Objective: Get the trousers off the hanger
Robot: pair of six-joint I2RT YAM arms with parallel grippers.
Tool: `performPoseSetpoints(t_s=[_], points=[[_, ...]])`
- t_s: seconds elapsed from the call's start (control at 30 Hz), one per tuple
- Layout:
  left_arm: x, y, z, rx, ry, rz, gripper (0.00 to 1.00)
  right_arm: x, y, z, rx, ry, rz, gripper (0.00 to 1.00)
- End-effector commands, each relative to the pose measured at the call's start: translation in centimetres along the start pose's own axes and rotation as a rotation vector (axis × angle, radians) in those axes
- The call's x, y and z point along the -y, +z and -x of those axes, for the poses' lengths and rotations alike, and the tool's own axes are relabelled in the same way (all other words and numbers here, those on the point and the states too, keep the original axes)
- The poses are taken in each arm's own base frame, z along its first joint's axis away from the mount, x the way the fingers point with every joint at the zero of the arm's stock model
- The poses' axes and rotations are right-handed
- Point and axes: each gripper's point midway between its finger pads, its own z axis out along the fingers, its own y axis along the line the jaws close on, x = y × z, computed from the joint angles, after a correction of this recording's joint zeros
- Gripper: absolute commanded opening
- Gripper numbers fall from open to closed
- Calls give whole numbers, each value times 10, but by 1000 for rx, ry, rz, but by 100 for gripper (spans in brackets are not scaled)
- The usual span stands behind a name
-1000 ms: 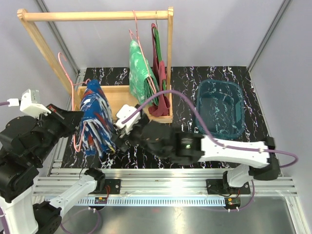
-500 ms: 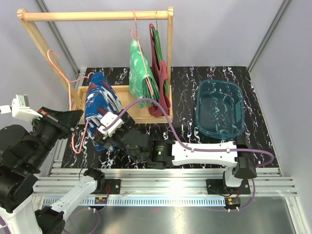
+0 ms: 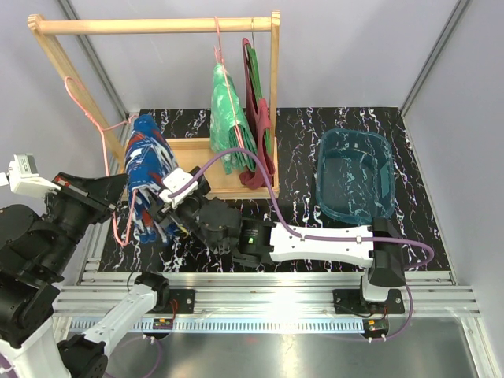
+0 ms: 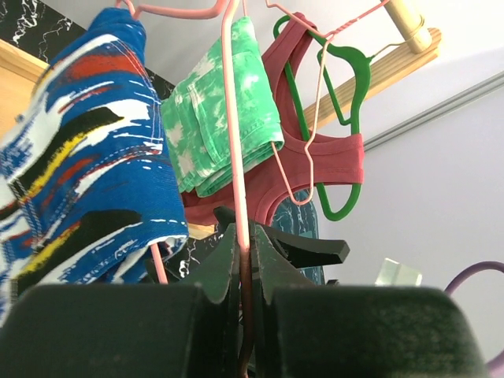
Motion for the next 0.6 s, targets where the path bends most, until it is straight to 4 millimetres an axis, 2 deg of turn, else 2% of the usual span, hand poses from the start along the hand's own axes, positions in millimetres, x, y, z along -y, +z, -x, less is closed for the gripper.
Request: performPoseSetpoints(t_s=[0.0,0.17,0.33,0.57], points=[[59,-12,57,216,-43,-231,0,-5,6,40,109,106,18,90],[60,-10,57,217,-48,-233,0,-8,10,35,107,98,9,92],[61,-9,55,210,-53,-243,0,12,19,25,94,25,-117,91],[61,-11,55,213,-49,-245,0,22,24,12,82,-23,-151,87]])
